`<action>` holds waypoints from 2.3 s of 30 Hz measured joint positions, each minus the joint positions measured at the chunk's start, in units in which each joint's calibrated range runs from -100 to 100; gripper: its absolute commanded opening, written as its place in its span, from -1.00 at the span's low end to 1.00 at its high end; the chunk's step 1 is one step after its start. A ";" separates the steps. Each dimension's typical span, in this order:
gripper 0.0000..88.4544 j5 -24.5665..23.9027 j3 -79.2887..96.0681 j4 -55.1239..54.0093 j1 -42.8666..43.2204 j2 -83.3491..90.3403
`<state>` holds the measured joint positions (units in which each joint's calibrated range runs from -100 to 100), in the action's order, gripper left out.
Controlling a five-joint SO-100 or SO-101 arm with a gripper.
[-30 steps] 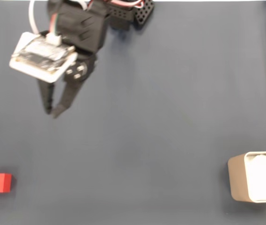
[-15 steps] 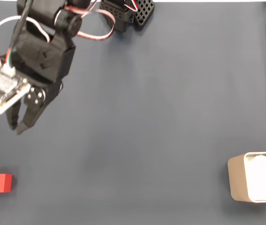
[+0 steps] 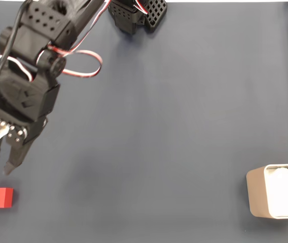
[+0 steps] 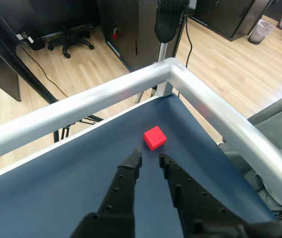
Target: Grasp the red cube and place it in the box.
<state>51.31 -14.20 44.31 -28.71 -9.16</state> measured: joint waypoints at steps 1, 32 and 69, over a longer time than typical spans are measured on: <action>-0.76 0.10 -0.36 -0.64 -0.30 -1.04; -0.39 0.78 -15.46 -13.29 -4.23 -26.92; -0.27 3.03 -8.05 -30.47 -5.12 -35.87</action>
<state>54.33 -22.24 13.84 -33.83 -45.03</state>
